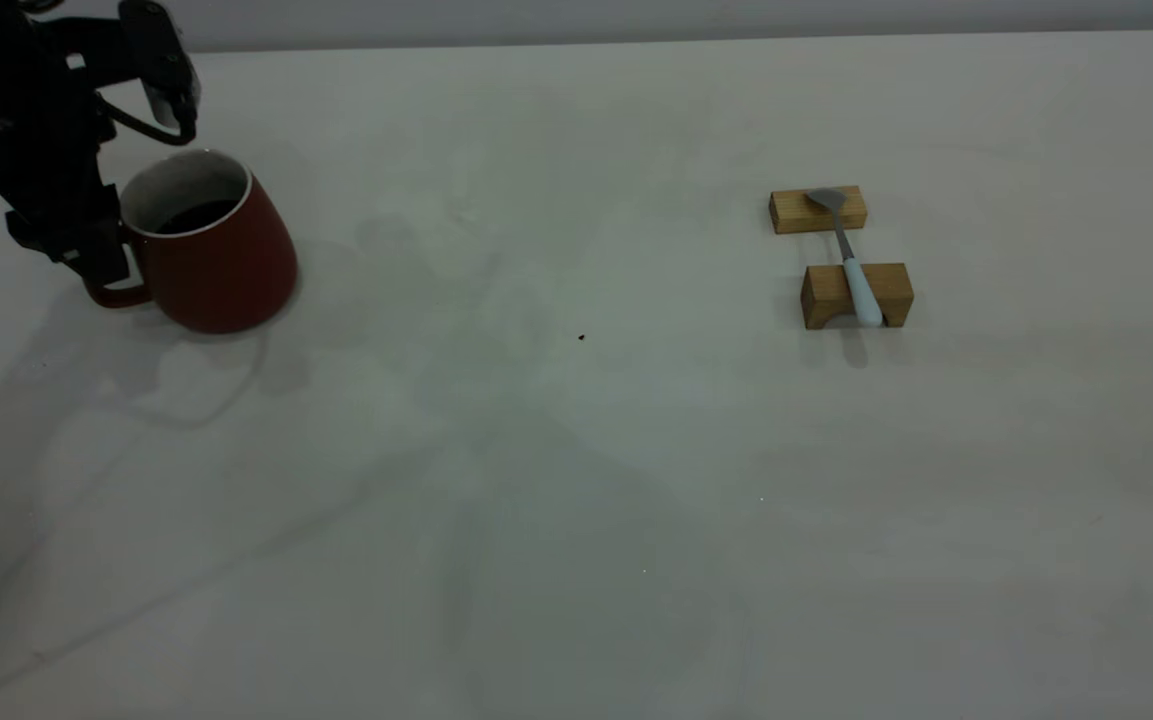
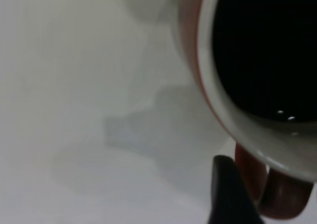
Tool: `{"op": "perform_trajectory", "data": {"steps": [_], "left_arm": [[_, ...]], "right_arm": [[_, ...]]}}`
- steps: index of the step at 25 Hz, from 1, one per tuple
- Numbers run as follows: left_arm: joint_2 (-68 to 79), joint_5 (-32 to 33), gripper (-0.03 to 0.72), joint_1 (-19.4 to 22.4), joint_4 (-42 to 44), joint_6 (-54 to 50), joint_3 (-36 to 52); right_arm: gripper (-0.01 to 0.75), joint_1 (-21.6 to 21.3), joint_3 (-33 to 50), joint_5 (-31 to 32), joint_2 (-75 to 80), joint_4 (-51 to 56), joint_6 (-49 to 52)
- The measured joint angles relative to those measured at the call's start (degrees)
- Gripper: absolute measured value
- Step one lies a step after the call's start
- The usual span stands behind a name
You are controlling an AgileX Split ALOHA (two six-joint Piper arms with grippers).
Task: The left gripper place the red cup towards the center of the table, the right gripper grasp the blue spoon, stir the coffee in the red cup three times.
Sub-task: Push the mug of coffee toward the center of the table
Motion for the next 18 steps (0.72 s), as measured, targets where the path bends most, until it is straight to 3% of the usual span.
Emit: {"op": "perform_trajectory", "data": {"steps": [7, 18], "left_arm": [[1.36, -1.45, 0.2, -0.18, 0.33, 0.38, -0.12], [1.38, -1.62, 0.198, -6.02, 0.49, -4.68, -0.12]], "right_arm": [[0.237, 0.0, 0.0, 0.0, 0.0, 0.0, 0.0], [0.237, 0.0, 0.0, -0.02, 0.0, 0.0, 0.0]]}}
